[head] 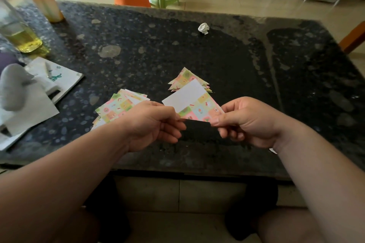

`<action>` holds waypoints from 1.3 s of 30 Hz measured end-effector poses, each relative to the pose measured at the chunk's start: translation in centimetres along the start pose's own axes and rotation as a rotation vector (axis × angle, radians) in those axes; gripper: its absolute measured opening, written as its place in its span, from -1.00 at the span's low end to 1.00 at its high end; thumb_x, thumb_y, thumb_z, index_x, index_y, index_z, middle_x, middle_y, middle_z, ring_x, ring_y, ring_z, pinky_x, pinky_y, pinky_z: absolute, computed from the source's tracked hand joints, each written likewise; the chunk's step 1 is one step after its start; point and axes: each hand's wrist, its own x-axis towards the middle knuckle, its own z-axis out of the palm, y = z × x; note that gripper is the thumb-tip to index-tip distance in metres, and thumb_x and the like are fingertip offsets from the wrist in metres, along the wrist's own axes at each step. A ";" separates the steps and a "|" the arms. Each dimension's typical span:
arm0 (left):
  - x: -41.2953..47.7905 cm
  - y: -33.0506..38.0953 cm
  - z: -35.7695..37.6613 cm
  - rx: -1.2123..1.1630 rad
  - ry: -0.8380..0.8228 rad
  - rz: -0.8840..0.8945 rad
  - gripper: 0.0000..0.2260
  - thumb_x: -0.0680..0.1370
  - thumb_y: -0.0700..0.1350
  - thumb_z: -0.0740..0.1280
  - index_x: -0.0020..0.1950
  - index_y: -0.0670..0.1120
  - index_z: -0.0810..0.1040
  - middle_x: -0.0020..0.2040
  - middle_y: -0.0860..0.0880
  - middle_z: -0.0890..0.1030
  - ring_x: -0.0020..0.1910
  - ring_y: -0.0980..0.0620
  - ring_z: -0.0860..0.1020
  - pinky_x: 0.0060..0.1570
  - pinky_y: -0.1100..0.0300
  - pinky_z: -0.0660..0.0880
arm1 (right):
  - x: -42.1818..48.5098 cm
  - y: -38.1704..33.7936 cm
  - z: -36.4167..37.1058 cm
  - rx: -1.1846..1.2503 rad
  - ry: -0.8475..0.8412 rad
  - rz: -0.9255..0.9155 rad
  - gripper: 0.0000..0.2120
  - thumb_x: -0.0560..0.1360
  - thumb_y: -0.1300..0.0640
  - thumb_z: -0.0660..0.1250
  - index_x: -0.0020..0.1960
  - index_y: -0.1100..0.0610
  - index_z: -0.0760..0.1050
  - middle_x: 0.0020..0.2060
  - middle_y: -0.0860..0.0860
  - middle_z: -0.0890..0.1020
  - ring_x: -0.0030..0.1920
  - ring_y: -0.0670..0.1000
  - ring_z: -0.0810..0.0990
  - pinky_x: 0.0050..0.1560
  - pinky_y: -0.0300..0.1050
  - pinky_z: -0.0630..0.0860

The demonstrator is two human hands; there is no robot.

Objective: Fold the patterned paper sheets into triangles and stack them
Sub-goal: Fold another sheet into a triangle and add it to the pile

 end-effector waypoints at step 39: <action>2.9 -3.1 -0.6 1.197 0.172 0.150 -0.88 0.54 0.13 0.46 -0.08 0.15 0.57 -0.15 0.15 0.60 -0.18 0.19 0.55 -0.26 0.26 0.48 | 6.3 4.2 3.8 -0.487 0.370 -0.243 -0.78 0.57 0.04 0.46 0.21 -0.05 0.62 -0.04 -0.20 0.62 -0.04 -0.17 0.58 -0.14 -0.33 0.47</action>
